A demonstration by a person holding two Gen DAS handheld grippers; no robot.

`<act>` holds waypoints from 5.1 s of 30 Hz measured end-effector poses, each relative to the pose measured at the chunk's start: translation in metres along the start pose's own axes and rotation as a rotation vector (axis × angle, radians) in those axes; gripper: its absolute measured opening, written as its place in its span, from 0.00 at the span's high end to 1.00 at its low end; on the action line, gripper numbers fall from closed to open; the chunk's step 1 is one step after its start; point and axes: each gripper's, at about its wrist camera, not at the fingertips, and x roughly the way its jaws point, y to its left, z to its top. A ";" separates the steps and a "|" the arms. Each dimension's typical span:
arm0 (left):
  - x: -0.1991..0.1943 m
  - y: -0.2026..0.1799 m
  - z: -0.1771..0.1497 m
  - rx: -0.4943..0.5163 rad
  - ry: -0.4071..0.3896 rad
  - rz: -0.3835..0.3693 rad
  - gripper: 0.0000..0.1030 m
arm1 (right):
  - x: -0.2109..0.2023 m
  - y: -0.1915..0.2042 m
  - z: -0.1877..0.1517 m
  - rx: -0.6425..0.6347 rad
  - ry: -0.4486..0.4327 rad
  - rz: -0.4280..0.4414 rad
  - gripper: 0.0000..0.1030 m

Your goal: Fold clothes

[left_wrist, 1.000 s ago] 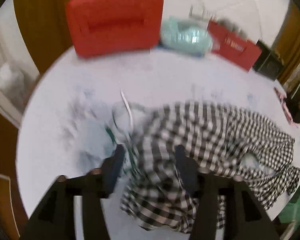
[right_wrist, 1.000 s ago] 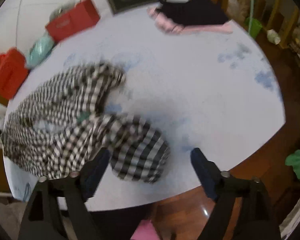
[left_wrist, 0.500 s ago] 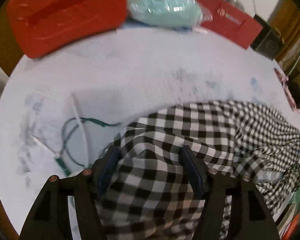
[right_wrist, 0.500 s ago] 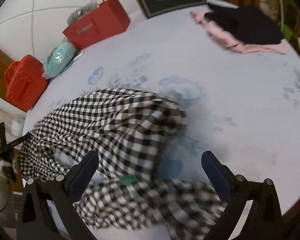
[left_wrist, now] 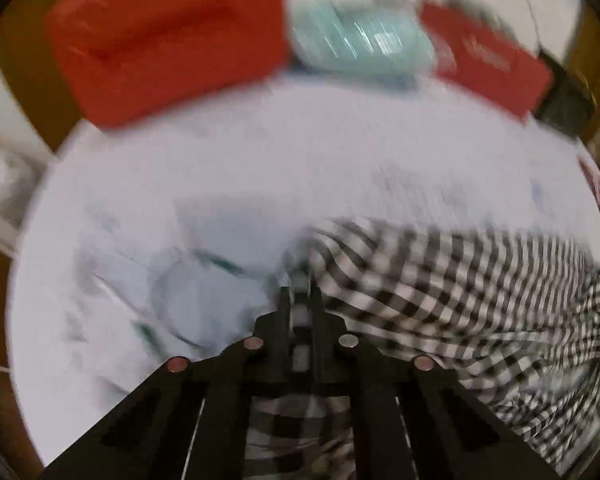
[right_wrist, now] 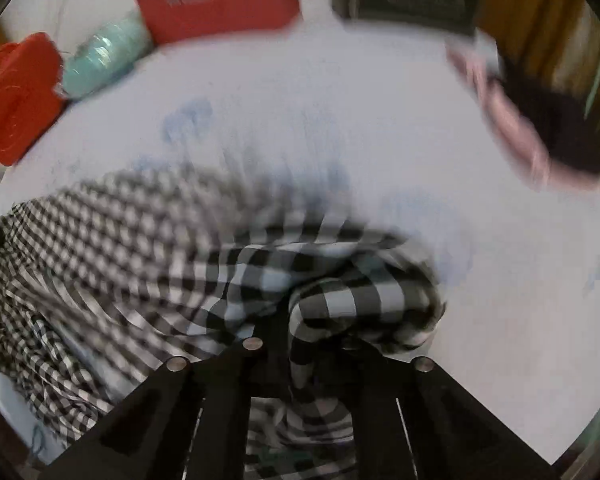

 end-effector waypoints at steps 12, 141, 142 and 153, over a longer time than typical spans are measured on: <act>-0.027 0.060 0.023 -0.114 -0.001 -0.069 0.71 | -0.048 0.007 0.046 0.021 -0.104 0.139 0.25; -0.040 0.110 0.086 -0.269 -0.242 0.233 0.62 | -0.054 -0.021 0.107 -0.123 -0.261 -0.124 0.24; -0.021 0.114 0.090 -0.278 -0.199 0.245 0.61 | -0.043 -0.022 0.112 -0.099 -0.233 -0.093 0.08; 0.075 0.115 0.050 -0.256 0.030 0.270 0.61 | 0.017 -0.095 0.089 0.183 -0.105 0.018 0.46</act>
